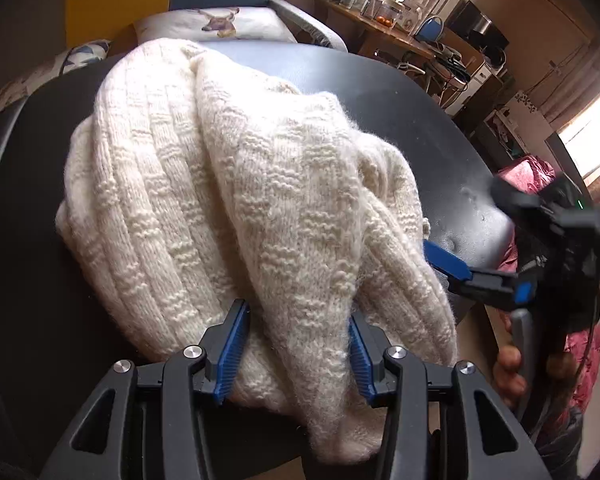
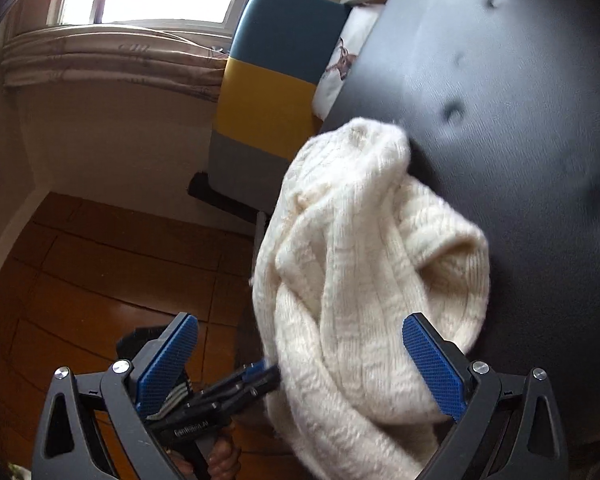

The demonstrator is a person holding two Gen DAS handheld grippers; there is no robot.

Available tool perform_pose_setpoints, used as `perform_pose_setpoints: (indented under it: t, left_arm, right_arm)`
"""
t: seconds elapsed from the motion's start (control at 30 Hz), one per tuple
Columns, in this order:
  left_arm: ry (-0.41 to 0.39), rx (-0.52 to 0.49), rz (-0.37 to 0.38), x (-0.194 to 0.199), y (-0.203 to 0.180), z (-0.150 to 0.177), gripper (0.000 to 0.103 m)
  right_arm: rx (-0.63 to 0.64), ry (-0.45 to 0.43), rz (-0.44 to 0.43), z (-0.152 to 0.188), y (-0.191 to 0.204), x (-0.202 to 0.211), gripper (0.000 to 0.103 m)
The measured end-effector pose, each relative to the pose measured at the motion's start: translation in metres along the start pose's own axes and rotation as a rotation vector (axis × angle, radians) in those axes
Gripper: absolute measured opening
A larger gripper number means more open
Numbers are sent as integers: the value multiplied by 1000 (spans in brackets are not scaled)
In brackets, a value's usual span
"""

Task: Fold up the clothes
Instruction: 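Grasp the sweater with the left gripper and lift it off the ottoman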

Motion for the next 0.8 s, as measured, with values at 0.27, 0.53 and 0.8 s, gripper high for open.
perform_pose_setpoints:
  t: [0.27, 0.53, 0.8]
  left_arm:
    - [-29, 27, 90, 8, -10, -8, 39]
    - [13, -99, 225, 6, -65, -65, 41]
    - [320, -282, -41, -80, -120, -50, 41]
  right_arm:
    - [71, 60, 178, -5, 1, -22, 103]
    - [235, 152, 220, 4, 16, -1, 103]
    - [324, 98, 313, -6, 11, 64, 103]
Point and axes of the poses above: each gripper's, at about its wrist camera, not at the fingertips, and x roughly against the way its jaws point, y to its left, z to its underside, the point moved 1 cm from there along -x, roughly the way its jaws point, and after that the axes turned 8 degrees about -y, right-handed, at the moved point
